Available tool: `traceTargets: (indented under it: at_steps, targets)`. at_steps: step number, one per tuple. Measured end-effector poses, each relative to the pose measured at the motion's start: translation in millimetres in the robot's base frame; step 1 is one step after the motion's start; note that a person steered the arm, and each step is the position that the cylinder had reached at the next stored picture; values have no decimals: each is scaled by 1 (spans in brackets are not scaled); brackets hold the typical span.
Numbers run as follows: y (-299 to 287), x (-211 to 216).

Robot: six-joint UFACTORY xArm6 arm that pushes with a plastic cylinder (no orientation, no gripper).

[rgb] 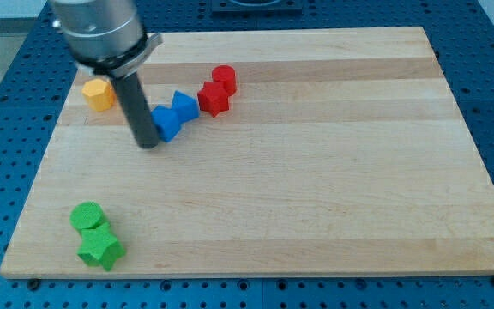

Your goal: Move the green star along with green circle towards center left

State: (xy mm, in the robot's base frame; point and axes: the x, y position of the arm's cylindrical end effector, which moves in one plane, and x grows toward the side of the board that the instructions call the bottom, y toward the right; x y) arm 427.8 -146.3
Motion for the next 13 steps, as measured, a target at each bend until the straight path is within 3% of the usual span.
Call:
traceTargets:
  at_steps: [2,3,4,8,11,13]
  targets:
    - [32,-86]
    - [38,-101]
    - [37,-85]
    - [10,189]
    - [4,191]
    - [-45,190]
